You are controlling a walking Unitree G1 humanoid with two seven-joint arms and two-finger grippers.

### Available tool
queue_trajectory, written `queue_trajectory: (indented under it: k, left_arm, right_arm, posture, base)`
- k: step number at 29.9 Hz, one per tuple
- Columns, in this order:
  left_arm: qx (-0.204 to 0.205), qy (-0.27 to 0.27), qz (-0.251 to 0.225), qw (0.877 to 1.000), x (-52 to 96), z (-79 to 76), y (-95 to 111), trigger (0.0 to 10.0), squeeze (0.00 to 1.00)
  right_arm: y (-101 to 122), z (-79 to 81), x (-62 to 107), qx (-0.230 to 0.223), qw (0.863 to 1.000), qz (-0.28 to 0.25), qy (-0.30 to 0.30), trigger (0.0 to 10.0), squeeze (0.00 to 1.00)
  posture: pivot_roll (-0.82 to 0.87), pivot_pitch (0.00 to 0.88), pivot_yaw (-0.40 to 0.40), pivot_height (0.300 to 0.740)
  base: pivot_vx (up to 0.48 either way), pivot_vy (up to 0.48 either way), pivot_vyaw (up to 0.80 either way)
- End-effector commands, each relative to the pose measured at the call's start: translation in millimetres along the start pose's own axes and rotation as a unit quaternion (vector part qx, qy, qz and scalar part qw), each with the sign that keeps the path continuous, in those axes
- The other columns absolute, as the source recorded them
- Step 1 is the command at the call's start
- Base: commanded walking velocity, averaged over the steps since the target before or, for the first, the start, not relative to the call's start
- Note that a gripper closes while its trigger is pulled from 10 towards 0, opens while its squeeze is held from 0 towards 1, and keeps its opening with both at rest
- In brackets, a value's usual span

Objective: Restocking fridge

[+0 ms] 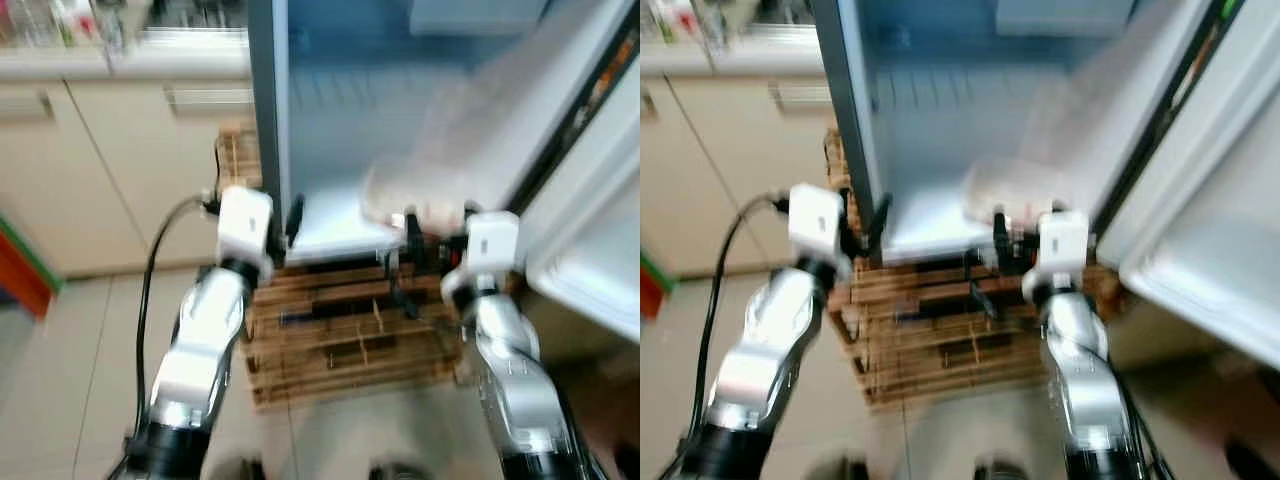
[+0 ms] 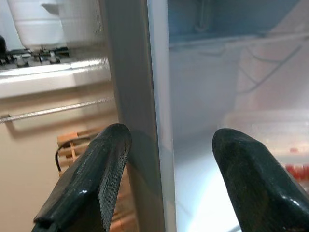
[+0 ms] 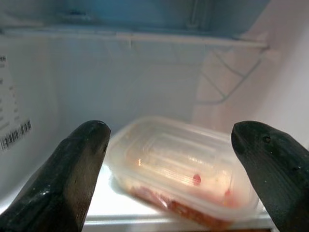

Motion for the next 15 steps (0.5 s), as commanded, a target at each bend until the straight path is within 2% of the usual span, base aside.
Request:
queue_trajectory:
  k: [1, 7, 10, 15]
  left_arm:
    - [0.001, -0.009, -0.004, 1.0, 0.4, -4.5, 2.7, 10.0, 0.0]
    - [0.001, -0.006, -0.006, 1.0, -0.2, -4.7, 3.4, 10.0, 0.0]
    - [-0.003, 0.0, -0.005, 1.0, -1.3, -2.7, 2.8, 10.0, 0.0]
    - [0.002, 0.014, -0.002, 1.0, -3.1, 2.6, 1.6, 10.0, 0.0]
  right_arm:
    - [-3.6, -7.8, 0.7, 0.003, 1.0, 0.007, -0.016, 10.0, 0.0]
    - [-5.1, -7.5, 0.1, 0.005, 1.0, 0.009, -0.015, 10.0, 0.0]
    - [-5.3, -7.4, -0.4, 0.005, 1.0, 0.009, -0.013, 10.0, 0.0]
    - [-7.1, -5.9, -1.9, 0.008, 1.0, 0.013, -0.006, 10.0, 0.0]
  posture:
    - [-0.08, 0.0, -0.054, 0.74]
    - [-0.08, 0.0, -0.053, 0.74]
    - [-0.08, 0.0, -0.054, 0.74]
    - [-0.08, 0.0, -0.057, 0.74]
  base:
    - [0.0, -0.465, 0.0]
    - [0.0, -0.449, 0.0]
    - [0.262, -0.398, 0.0]
    - [0.052, 0.0, 0.0]
Point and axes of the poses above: a point about 5 cm out from each wrist's last joint towards the gripper, its own x axis pointing back from the gripper into the wrist, its own y axis along the axis of the wrist's last joint, z = x × y, the point moved 5 cm from there along -x, pointing out of the wrist towards the gripper, and after that the axes turned 12 degrees about -x, right-handed, at the moved point
